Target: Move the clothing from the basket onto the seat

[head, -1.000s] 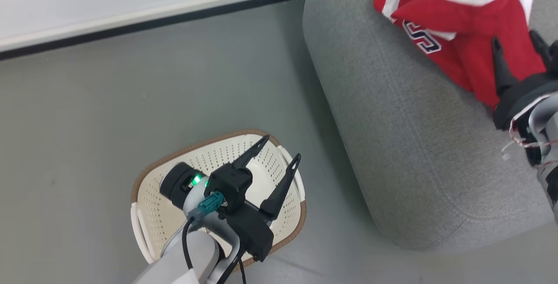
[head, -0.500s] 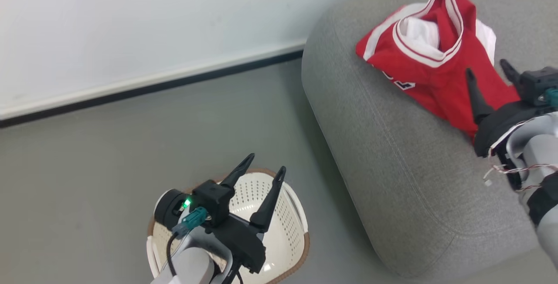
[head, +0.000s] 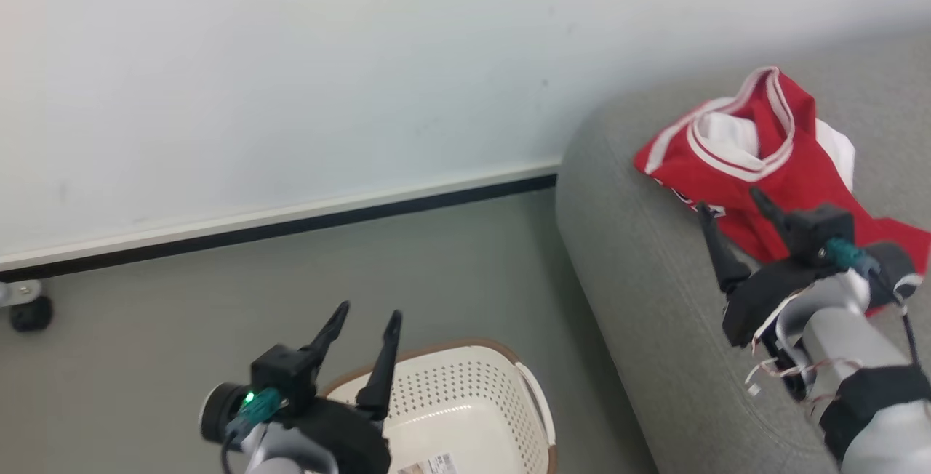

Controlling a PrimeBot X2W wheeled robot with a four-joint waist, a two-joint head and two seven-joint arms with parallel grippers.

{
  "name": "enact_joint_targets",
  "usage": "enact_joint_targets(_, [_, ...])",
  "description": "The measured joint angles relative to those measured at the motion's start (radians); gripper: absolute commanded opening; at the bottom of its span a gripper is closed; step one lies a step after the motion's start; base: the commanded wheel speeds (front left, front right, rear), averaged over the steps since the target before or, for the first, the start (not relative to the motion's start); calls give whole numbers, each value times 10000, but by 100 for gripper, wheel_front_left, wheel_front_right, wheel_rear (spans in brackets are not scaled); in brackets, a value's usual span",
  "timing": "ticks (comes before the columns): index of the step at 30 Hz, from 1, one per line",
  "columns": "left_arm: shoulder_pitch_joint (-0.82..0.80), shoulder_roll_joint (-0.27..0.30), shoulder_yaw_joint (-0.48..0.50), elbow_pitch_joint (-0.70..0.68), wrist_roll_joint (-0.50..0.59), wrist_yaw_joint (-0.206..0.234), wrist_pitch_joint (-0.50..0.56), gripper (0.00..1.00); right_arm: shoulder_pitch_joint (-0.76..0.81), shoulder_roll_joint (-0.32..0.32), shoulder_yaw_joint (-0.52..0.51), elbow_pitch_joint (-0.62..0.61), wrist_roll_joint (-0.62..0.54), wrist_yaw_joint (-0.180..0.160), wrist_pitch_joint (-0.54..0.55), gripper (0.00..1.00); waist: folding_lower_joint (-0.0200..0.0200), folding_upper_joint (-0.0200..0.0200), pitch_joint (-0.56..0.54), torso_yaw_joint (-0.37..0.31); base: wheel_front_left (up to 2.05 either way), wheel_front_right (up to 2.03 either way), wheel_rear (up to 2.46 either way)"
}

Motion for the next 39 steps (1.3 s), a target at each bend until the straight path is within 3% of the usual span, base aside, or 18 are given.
enact_joint_targets(13, [1983, 1227, 1168, -612, -79, 299, -230, 100, 2582, 474, -353, -2508, 247, -972, -2, 100, 1, 0, -1007, 1140, 0, 0, 0])
enact_joint_targets(19, [2794, 1432, 1778, -1081, -151, 385, -286, 100, 3744, 470, -383, -3914, 128, -1551, -2, 100, 1, 0, -1211, 1317, 0, 0, 0])
enact_joint_targets(27, [3661, 1490, 2265, -1710, -148, 431, -347, 100, 5224, 412, -644, -5482, -46, -1921, -2, 100, 2, 0, -1202, 1302, 0, 0, 0])
enact_joint_targets(39, [4569, 1381, 3018, -2345, 109, 474, -351, 100, 6696, 303, -1440, -7068, -301, -2090, -2, 100, 2, 2, -1086, 1226, 0, 0, 0])
